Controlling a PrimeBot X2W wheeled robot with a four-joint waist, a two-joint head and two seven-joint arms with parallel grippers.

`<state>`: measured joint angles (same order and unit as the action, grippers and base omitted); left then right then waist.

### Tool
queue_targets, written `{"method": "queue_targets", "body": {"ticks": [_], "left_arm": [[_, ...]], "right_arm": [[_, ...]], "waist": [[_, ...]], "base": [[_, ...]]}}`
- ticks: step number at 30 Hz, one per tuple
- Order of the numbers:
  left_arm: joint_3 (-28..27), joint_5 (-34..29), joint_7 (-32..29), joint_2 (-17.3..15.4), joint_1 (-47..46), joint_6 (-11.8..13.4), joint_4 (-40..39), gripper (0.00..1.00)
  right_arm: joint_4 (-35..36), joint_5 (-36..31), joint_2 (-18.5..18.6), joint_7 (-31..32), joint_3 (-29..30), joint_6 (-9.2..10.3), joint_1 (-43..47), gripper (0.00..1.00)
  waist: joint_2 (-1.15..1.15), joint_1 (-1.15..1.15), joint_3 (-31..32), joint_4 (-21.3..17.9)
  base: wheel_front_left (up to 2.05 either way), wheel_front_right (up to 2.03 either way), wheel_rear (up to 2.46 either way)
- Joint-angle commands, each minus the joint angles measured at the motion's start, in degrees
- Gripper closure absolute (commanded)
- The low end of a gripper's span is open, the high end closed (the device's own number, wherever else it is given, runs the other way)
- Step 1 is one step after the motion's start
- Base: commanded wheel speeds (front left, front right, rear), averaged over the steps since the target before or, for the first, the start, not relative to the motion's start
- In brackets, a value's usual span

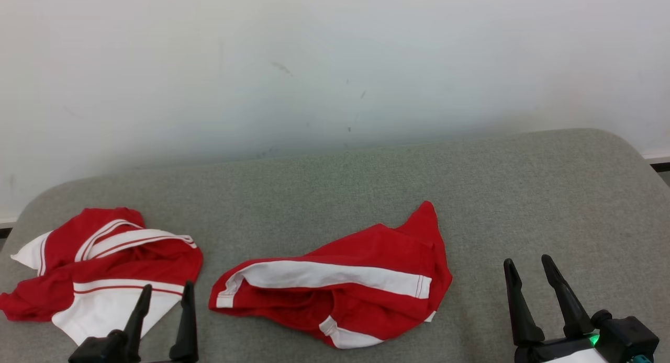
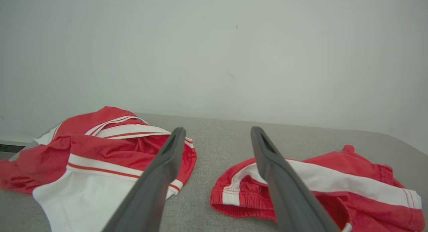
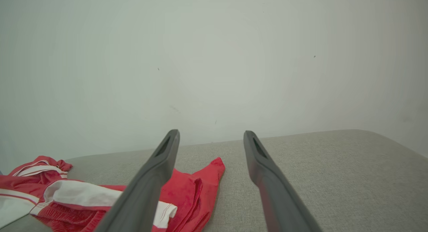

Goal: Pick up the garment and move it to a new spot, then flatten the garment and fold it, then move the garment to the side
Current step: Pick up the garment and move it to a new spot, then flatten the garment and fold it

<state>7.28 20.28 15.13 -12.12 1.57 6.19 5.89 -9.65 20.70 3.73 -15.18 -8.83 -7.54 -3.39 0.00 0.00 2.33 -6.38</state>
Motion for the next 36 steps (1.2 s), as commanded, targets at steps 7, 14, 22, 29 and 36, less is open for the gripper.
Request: {"method": "queue_targets", "body": {"ticks": [7, 14, 22, 29, 36], "left_arm": [[-2.37, -2.70, 0.03, 1.86, -0.29, -2.58, 1.21, 0.00], [-3.88, -4.37, 0.03, 3.13, -0.80, -4.22, 2.32, 0.00], [-4.82, -5.64, 0.03, 4.24, -1.31, -6.41, 4.37, 0.00], [-3.59, -6.91, 0.03, 5.16, -2.88, -8.20, 6.86, 0.00], [-0.37, -5.81, -0.77, 6.06, -6.29, -10.80, 13.31, 0.00]], "right_arm": [[-0.23, -0.37, 0.37, 0.05, -0.57, 0.10, -0.37, 0.00], [-0.70, -0.03, 0.60, 0.05, -1.07, 0.10, -0.57, 0.00], [-2.01, 0.04, 1.01, 0.04, -2.66, 0.10, -1.31, 0.00], [-8.23, 1.71, 2.46, 0.55, -8.37, 0.10, -4.56, 0.00], [-15.97, 7.08, 2.13, 6.13, -14.57, 0.10, -10.31, 0.00]], "waist": [[0.00, 0.00, -0.05, -0.24], [0.00, 0.00, -0.05, -0.44], [0.00, 0.00, -0.20, -0.31], [0.00, 0.00, -1.38, 0.47], [0.00, 0.00, -2.92, 1.53]], "base": [[0.00, 0.00, 0.00], [0.00, 0.00, 0.00], [0.00, 0.00, 0.00], [0.00, 0.00, 0.00], [0.00, 0.00, 0.00]]}}
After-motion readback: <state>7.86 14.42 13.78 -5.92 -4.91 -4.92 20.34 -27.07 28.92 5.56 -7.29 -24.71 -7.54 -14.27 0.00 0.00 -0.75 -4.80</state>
